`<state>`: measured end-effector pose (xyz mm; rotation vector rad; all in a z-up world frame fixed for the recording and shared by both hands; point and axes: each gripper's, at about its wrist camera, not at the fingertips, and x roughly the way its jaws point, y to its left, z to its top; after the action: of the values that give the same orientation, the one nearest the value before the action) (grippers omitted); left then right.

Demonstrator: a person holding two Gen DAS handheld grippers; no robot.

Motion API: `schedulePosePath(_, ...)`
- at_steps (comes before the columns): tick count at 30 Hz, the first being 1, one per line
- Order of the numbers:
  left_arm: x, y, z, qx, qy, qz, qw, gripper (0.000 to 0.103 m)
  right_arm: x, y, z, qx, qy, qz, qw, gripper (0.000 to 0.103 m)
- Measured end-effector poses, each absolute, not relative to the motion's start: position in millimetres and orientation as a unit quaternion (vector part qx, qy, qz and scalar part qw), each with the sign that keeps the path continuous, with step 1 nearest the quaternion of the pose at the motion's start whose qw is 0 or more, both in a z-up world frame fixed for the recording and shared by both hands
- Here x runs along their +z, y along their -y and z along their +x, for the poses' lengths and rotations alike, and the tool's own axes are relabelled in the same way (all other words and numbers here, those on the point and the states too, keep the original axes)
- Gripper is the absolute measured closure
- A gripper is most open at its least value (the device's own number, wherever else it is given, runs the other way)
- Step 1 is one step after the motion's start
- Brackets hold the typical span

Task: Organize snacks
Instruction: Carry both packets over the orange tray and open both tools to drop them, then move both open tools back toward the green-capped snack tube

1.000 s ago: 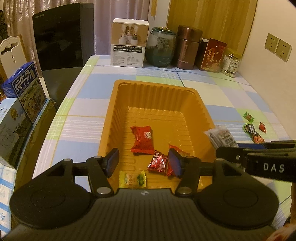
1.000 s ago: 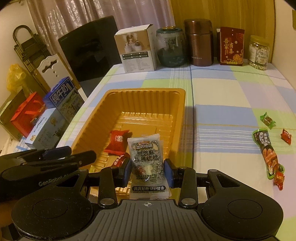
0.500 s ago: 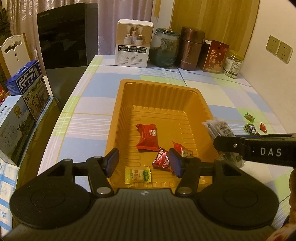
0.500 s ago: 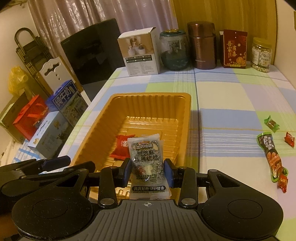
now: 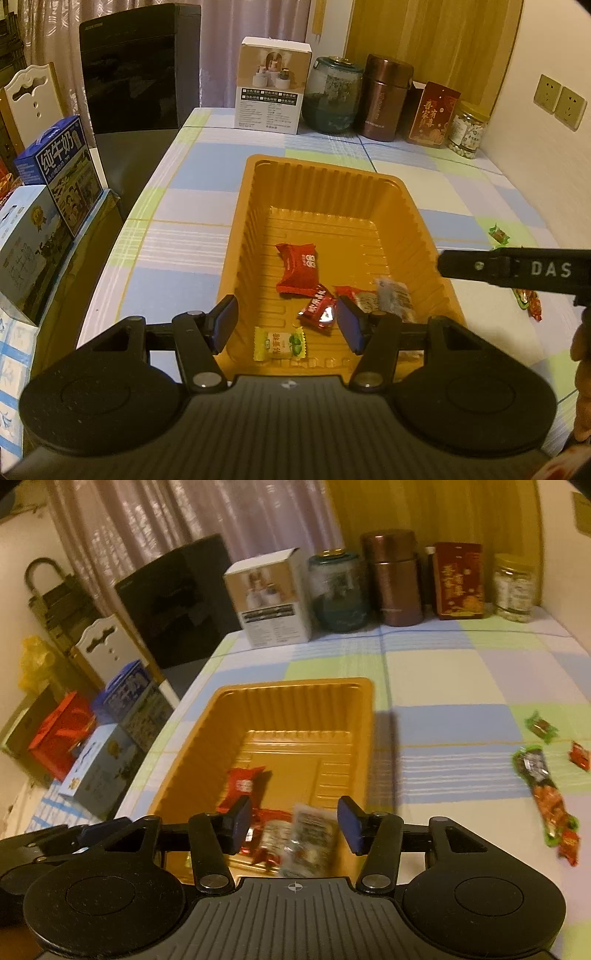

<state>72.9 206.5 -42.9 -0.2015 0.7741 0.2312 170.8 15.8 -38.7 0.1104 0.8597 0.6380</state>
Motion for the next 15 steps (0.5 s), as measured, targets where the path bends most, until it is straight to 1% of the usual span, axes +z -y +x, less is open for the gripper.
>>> schedulePosePath(15, -26, -155, 40, 0.085, -0.375, -0.101, 0.918, 0.048, -29, 74, 123, 0.229, -0.427, 0.078, 0.871, 0.05)
